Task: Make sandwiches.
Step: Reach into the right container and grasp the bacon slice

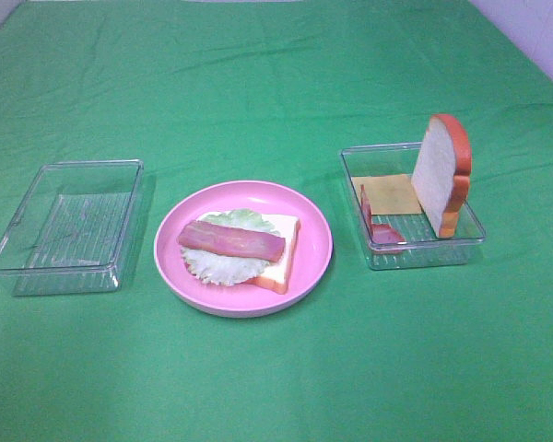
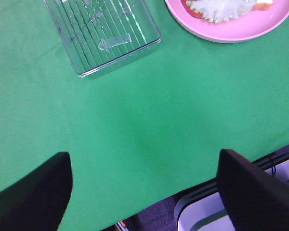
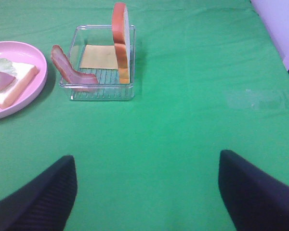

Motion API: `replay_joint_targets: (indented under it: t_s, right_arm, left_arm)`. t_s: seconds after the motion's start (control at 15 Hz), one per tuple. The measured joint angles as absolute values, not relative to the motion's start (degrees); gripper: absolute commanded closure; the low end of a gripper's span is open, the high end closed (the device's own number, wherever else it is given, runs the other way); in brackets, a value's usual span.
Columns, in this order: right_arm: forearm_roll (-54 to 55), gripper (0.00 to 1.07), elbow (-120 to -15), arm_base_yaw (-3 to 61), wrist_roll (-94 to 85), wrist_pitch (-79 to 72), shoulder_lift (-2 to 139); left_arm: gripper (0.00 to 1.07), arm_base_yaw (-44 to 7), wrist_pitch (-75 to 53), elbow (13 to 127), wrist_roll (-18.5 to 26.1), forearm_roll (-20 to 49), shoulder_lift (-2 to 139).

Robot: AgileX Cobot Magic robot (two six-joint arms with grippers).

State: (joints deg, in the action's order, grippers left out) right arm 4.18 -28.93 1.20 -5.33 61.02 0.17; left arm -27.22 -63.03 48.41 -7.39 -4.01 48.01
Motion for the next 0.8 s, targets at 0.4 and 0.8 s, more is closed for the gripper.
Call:
replay_joint_targets:
  t_s: [0.4,0.8]
  right_arm:
    - [5.33,0.31,-29.45,1.2,-4.87,60.39,16.33]
    - [8.14,0.31,-41.71,1.2,-6.42,55.46,45.49]
  left_arm:
    - [0.29,-27.22,-61.54,37.3,-7.39,-4.35,24.24]
    - [0.29,-27.22,-61.59,29.62,-7.39,-4.24,3.84]
